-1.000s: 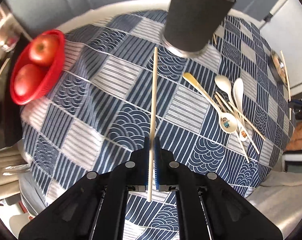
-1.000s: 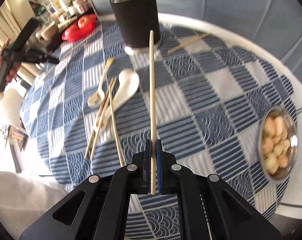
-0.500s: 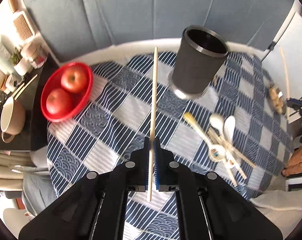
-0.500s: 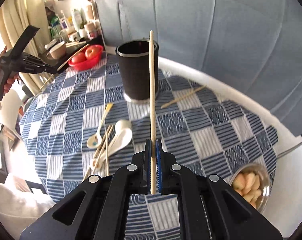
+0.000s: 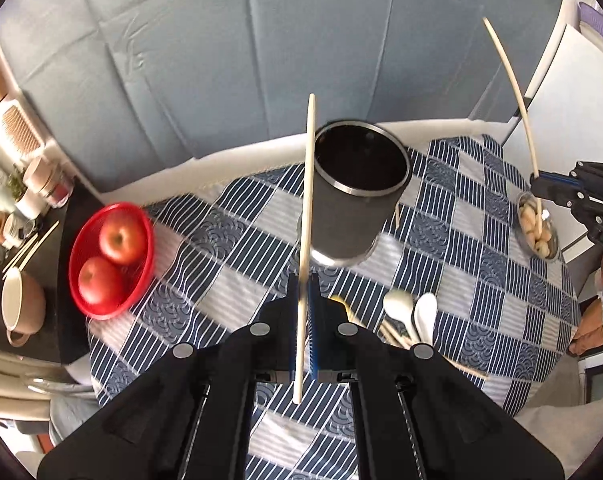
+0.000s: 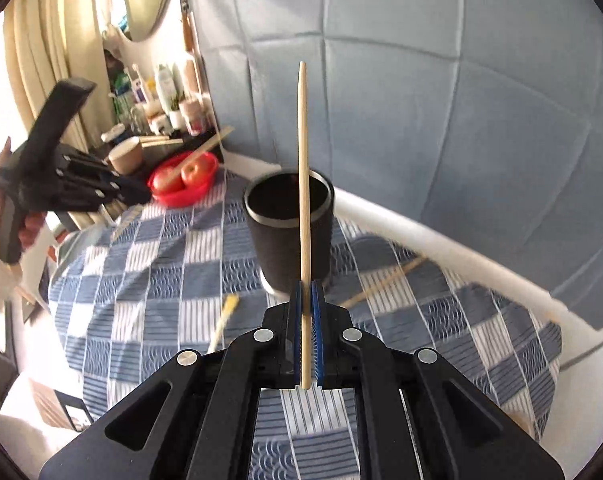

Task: Organize utensils
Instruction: 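Lift both held chopsticks upright and carry them over the black cup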

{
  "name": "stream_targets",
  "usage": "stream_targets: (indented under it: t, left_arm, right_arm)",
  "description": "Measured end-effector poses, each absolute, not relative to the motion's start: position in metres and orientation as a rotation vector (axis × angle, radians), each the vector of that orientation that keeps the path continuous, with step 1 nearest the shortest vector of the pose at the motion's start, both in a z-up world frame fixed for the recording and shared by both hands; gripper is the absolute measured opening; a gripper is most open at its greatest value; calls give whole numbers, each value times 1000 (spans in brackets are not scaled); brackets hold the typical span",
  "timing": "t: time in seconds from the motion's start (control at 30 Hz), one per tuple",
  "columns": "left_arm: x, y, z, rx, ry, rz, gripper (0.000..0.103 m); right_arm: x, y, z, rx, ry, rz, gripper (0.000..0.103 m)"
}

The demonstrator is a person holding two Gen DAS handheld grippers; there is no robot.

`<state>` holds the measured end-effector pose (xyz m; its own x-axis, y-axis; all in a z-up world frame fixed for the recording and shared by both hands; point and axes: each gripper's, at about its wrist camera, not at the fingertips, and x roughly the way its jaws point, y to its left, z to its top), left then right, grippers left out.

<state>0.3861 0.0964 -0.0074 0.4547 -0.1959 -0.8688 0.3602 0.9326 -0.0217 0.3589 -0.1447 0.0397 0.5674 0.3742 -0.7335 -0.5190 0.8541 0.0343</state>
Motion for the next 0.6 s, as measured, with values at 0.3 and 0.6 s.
stream_targets:
  t: [0.3, 0.6]
  left_arm:
    - [415, 75, 3, 145, 980, -359, 4]
    - [456, 66, 4, 2, 930, -440, 4]
  right_arm:
    - [404, -125, 59, -132, 742, 532, 5]
    - [447, -109, 52, 22, 709, 565, 5]
